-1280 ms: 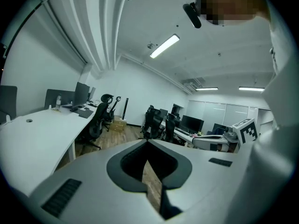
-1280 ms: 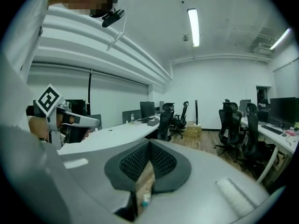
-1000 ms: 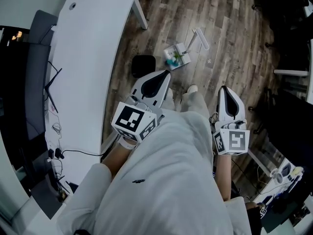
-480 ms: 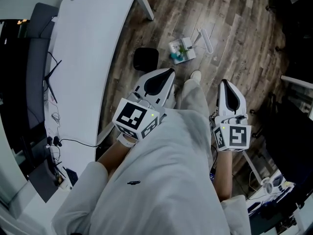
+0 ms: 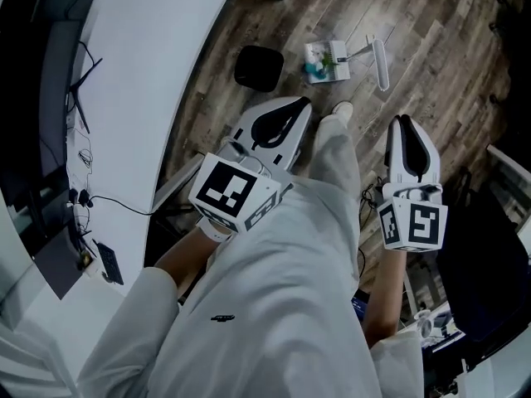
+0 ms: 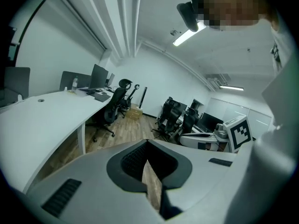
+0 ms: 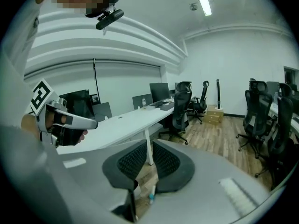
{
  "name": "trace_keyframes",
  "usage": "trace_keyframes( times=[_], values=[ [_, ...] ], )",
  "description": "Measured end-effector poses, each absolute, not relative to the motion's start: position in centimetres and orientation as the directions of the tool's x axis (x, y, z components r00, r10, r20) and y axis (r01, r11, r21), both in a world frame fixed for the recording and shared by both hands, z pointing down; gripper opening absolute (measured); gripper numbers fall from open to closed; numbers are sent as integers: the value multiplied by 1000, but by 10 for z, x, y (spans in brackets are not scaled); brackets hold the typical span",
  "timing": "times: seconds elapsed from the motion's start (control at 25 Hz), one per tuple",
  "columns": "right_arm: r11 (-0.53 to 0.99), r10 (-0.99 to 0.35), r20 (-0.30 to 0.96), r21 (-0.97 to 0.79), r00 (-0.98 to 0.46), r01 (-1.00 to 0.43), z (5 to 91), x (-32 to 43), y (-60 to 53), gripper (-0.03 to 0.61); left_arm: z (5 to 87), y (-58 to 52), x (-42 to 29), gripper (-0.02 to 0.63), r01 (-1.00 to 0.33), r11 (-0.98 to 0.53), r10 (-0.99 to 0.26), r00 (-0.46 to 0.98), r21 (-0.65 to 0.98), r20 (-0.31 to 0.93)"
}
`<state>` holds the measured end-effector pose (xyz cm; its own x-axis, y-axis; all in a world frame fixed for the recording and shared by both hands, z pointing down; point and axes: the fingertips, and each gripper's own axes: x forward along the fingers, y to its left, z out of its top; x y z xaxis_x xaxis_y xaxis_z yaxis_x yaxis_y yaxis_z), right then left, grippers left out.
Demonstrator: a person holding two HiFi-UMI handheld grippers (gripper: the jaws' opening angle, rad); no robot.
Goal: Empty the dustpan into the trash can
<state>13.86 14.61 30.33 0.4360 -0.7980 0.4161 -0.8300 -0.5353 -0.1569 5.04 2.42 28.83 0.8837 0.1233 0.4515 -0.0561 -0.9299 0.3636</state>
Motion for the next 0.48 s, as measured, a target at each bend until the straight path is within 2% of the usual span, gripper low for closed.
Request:
trace_keyframes(
  times=[0.36,0.48],
  values=[
    [-483,-805,476,-178,355,-857,337,169,113,77,316,5,69,6,-133,-910,79,873,392,481],
    [-478,-795,505,-180,337,-860,352,176,106,107,325,-2,74,6,-156,-904,67,868,398,493]
  ],
)
